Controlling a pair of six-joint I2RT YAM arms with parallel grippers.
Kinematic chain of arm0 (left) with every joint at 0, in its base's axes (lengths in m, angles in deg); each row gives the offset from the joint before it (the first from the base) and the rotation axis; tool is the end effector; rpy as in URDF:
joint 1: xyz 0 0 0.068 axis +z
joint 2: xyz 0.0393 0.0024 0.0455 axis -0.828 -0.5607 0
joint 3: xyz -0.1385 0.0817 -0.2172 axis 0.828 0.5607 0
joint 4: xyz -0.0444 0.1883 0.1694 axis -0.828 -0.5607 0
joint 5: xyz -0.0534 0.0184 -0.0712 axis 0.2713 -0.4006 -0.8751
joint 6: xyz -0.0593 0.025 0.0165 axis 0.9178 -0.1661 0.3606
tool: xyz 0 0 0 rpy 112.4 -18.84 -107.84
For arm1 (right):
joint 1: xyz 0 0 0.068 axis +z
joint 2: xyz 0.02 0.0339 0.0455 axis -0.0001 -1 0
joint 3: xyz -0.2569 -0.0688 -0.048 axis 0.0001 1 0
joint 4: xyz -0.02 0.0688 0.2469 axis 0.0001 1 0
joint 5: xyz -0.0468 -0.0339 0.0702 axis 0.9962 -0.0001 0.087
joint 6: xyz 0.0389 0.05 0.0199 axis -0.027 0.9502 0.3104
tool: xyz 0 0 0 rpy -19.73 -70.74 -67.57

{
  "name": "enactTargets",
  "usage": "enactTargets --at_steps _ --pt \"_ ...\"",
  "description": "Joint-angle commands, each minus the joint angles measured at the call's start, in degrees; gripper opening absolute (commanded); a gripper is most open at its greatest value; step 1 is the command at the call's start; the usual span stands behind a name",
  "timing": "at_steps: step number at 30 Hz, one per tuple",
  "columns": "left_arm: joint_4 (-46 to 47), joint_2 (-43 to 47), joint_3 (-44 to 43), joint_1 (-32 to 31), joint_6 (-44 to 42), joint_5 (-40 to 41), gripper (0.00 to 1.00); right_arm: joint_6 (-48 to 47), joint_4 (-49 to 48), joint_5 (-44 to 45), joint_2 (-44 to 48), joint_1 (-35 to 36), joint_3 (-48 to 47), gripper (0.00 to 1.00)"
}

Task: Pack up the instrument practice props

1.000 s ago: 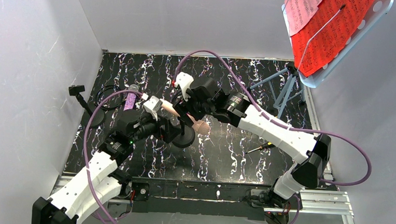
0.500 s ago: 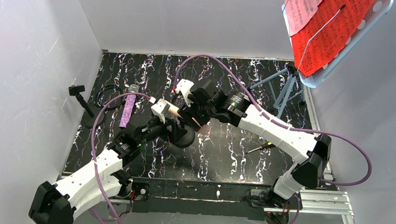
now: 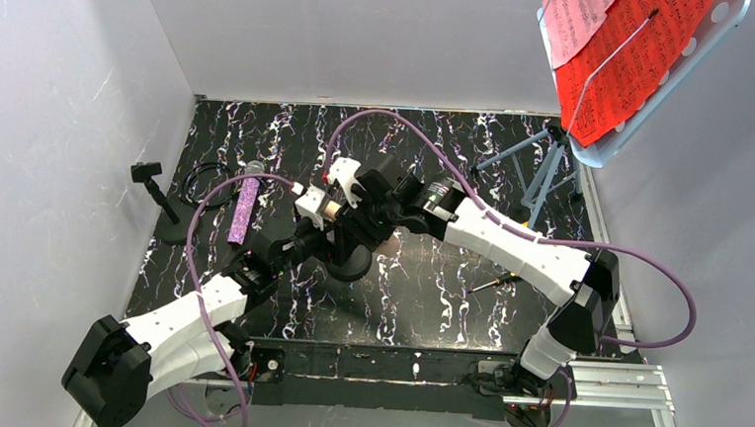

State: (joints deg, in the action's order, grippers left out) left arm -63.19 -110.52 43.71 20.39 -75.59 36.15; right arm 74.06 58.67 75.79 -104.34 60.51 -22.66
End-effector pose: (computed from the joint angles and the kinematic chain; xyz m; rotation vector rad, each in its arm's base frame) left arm 0.1834 -0.1373 0.2330 0.3990 1.7278 -0.7238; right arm 0.1841 0.3180 0.3398 -1.2491 2.0445 0.3931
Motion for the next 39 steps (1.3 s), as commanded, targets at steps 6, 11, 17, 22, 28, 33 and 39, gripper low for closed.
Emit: enactTargets --at_steps 6,11,17,22,28,33,39 --pt "8.8 -4.0 1.4 -0.8 1.1 4.0 0.66 -0.8 -1.5 -2.7 -0.7 0.1 1.2 0.56" --pt "11.2 -6.0 1.3 -0.9 2.1 4.5 0.64 -0.9 -0.9 -3.5 -0.7 0.1 1.3 0.53" --pt "13.6 -7.9 0.7 -1.1 3.1 4.4 0.63 -0.7 -0.5 -4.9 -0.8 0.1 1.4 0.53" --pt "13.7 -8.3 1.3 -1.2 2.8 4.8 0.3 -0.8 0.1 -2.6 -0.2 0.1 1.4 0.53" --pt "13.6 -7.1 3.1 -1.2 1.8 7.4 0.12 -1.2 1.6 -0.7 -0.2 0.1 1.3 0.53" --pt "12.9 -7.1 3.1 -1.4 0.3 8.6 0.06 -1.0 2.4 0.1 -0.8 0.1 0.8 0.53" --pt "11.5 -6.9 2.9 -2.2 -0.9 10.2 0.06 -0.7 -0.3 -0.1 -0.4 0.1 3.3 0.53"
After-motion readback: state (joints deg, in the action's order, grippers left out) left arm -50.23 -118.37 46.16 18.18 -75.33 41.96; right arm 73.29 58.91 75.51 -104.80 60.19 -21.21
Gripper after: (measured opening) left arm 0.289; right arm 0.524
